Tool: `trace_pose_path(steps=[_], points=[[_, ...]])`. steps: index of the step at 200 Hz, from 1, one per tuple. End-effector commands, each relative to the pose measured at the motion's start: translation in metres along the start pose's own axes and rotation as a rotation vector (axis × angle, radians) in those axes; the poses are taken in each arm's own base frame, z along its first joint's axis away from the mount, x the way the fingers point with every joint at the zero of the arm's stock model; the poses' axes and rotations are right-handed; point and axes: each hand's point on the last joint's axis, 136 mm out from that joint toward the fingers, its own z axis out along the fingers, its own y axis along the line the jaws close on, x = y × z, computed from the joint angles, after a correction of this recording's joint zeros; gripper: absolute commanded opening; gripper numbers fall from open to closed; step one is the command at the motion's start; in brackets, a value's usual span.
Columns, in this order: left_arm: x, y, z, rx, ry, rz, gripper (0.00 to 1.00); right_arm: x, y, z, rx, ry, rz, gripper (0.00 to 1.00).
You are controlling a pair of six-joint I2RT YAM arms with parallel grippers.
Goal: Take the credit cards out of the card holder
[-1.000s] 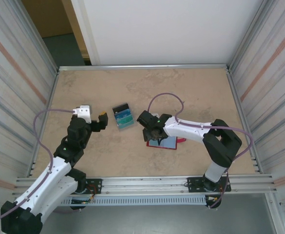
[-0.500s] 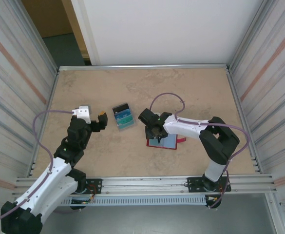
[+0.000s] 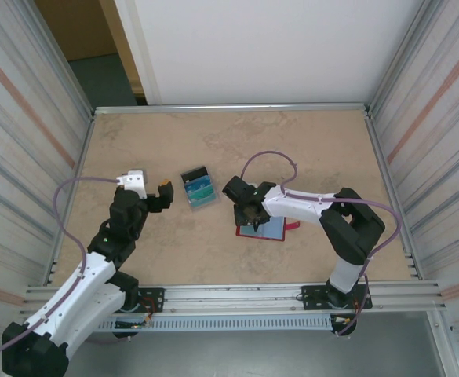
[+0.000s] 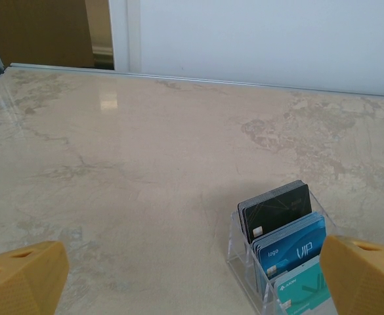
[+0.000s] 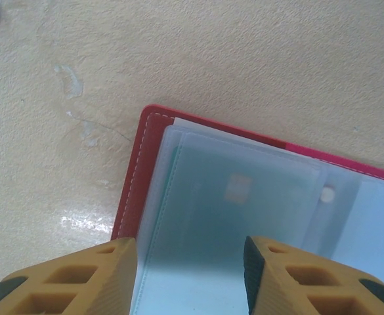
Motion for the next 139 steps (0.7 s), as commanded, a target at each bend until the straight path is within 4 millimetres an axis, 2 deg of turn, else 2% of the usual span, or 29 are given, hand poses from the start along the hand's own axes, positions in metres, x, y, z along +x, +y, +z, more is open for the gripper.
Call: trace_pose_path(steps=[1,98,139], points=[[-0.001,0.006,-0.001,-0.03,-0.013,-0.016,0.98,0.016,-0.005,0.009,0.033,0.047,0.01,0.46],[-0.001,0.006,0.001,-0.032,-0.008,-0.013,0.99,0.036,-0.009,0.02,0.043,0.093,0.001,0.46],[-0.003,0.005,0.0,-0.023,-0.013,-0.014,0.99,0.039,-0.008,0.017,-0.009,0.089,-0.023,0.42]])
